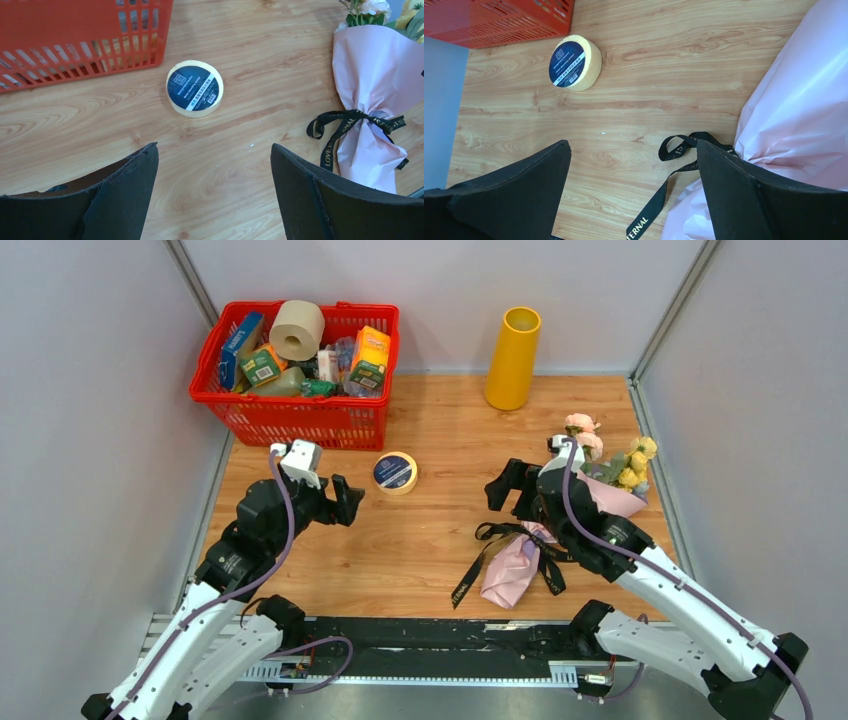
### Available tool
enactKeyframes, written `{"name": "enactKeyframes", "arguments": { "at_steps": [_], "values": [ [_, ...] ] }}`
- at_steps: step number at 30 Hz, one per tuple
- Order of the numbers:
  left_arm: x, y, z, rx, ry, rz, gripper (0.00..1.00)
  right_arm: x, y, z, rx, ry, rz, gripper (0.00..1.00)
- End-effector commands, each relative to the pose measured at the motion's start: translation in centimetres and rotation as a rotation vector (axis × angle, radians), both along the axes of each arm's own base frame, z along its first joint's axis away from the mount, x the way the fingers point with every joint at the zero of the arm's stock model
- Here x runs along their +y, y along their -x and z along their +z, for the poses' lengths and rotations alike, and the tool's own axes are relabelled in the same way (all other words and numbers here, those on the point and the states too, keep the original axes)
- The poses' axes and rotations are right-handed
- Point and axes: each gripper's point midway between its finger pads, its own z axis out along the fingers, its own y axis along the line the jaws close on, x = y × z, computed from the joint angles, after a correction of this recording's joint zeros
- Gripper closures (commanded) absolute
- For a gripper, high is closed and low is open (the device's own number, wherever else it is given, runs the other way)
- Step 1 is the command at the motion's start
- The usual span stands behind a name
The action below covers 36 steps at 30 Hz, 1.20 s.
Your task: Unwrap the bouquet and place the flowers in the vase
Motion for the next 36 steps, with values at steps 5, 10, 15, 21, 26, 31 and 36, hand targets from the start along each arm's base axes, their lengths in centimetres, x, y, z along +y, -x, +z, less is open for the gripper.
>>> {"name": "enactKeyframes", "arguments": {
  "at_steps": [5, 10, 15, 21, 26, 31, 36],
  "values": [
    [-0.2, -0.3, 0.6, -0.042, -0.003, -0.013, 0.1, -0.8, 0.1, 0.5, -0.025, -0.037, -0.044, 0.0],
    [-0.1, -0.3, 0.5, -0.041, -0.011, -0.008, 0.11, -0.8, 0.5, -1.1, 0.02, -0.054, -0.057, 0.0],
    [-0.1, -0.2, 0.2, -0.026, -0.015, -0.011, 0.11, -2.2, 0.8, -3.7, 0.101, -0.094, -0.196, 0.0],
    [0.5, -0.7, -1.1, 0.029, -0.049, 0.035, 0.15, -2.9, 1.7, -6.7, 0.171, -0.088, -0.242, 0.04],
    [-1.7, 0.2, -2.3, 0.143, 0.024, -0.043, 0.17, -3.7, 2.3, -9.1, 0.194, -0.036, -0.244, 0.27],
    [-5.5, 1.9, -5.6, 0.336, 0.181, -0.158, 0.24, -3.0, 2.8, -10.9, 0.258, 0.043, -0.178, 0.36],
    [-7.5, 2.5, -10.1, 0.454, 0.154, -0.169, 0.26, -3.4, 4.7, -15.0, 0.436, 0.029, -0.283, 0.28]
  ]
}}
